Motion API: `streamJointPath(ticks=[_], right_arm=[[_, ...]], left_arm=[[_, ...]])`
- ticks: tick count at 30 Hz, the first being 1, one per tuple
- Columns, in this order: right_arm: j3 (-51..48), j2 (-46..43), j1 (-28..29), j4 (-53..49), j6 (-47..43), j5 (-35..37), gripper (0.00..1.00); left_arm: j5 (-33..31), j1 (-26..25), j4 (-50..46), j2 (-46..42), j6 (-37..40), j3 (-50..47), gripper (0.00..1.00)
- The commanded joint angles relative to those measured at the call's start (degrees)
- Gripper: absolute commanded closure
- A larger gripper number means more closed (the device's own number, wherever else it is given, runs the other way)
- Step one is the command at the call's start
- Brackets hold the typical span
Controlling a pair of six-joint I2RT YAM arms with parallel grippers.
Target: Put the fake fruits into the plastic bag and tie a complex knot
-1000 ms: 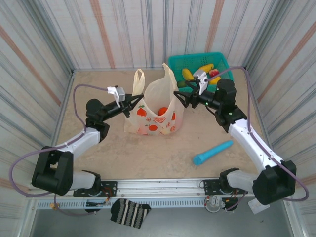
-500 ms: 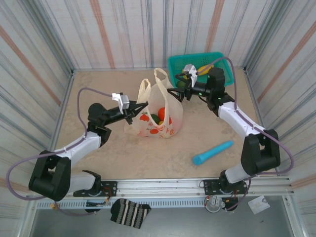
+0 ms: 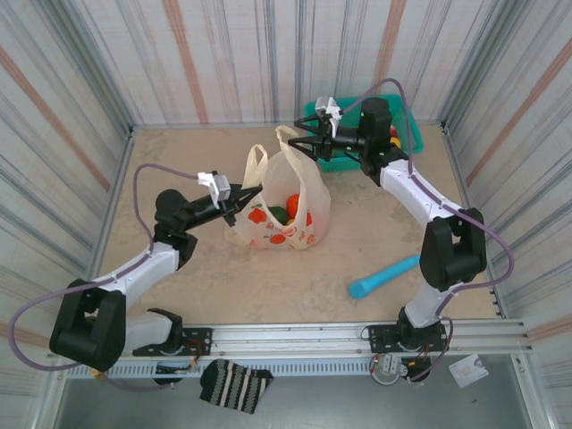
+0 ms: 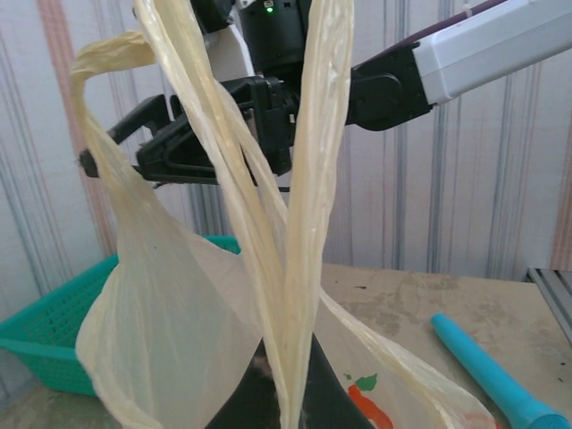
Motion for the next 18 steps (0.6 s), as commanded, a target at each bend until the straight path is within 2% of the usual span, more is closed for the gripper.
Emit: streamJointPath(ticks=[1, 2, 6, 10, 13, 18], right_arm=[[0.83, 1.49, 0.86, -4.99, -1.5, -3.21, 0.45], [0.69, 1.4, 0.99, -5.72, -2.19, -3.03, 0.49], [-1.56, -0.86, 0.55, -5.43, -2.13, -0.99, 0.78], [-6.26, -6.24, 0.57, -4.32, -3.61, -0.68, 1.0], [-10.8, -10.23, 0.31, -4.5, -5.33, 2.55, 1.0], [-18.62, -15.0, 0.25, -1.64, -4.28, 3.94, 1.0]], left_arm=[[-0.8, 0.59, 4.16, 0.88, -1.77, -0.17, 1.0], [-0.69, 0.55, 4.21, 1.02, -1.96, 0.0, 1.0], [-1.91, 0.59, 5.47, 1.46, -2.66, -0.39, 1.0], [-7.05, 1.08, 6.69, 1.09, -3.32, -1.67, 1.0], [-11.63, 2.67, 8.81, 1.18, -5.39, -2.78, 1.0], [-17.13, 4.25, 8.2, 1.55, -7.09, -3.59, 1.0]])
